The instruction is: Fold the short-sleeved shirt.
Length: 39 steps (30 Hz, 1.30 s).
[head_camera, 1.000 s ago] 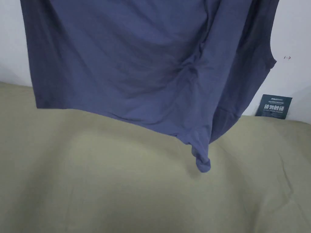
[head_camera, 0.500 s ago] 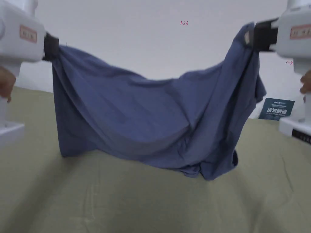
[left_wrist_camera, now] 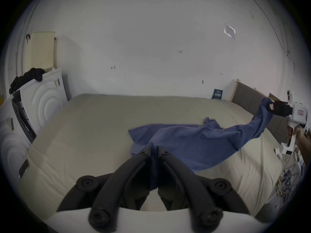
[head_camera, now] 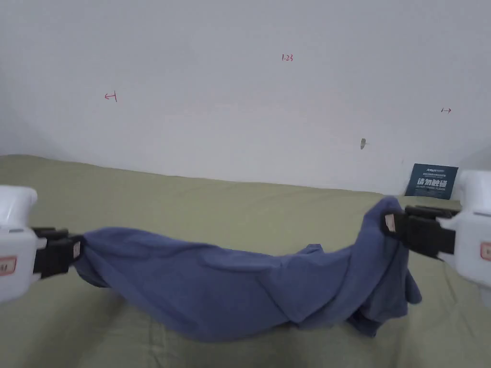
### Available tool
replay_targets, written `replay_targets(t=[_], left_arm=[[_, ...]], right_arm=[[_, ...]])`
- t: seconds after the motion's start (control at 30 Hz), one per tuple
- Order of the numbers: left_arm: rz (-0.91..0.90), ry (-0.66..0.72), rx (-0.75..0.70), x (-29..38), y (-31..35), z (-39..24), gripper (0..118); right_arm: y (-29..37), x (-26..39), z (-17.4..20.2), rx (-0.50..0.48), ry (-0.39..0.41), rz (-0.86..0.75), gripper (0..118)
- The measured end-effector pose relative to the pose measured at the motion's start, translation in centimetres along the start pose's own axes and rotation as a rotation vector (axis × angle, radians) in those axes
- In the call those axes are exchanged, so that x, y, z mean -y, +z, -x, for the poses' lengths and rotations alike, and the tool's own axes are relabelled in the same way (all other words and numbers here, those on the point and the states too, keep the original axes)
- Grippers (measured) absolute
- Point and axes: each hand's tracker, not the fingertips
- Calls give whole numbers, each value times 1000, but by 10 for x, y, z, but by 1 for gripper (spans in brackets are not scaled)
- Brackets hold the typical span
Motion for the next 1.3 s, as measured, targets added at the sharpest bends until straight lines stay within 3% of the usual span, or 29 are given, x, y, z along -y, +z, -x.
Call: replay_targets(t=[0.47,0.77,1.03,1.1,1.17,1.2,1.23,1.27,1.3], left_arm=[[147,-68,121,121,30,23,6],[198,1,153,165,38,33,6],[236,27,152,191,40,57,7],[264,55,145,196,42,51,12],[320,94,113,205,44,48,26],[335,107,90,210,47,47,34],[342,132,76,214,51,46,47],[350,161,66,216,57,46,56],[353,201,61,217,65,47,59]], right_arm=[[51,120,-7,0,-146,133,7],[87,161,5,17,-223,124,7],[106,192,-13,55,-313,187,8],[110,202,-12,82,-315,213,15],[116,210,-9,152,-289,246,31],[119,213,-9,164,-290,265,42],[123,215,-9,173,-301,278,63],[128,216,-8,192,-303,291,75],[133,215,-7,209,-300,297,74]])
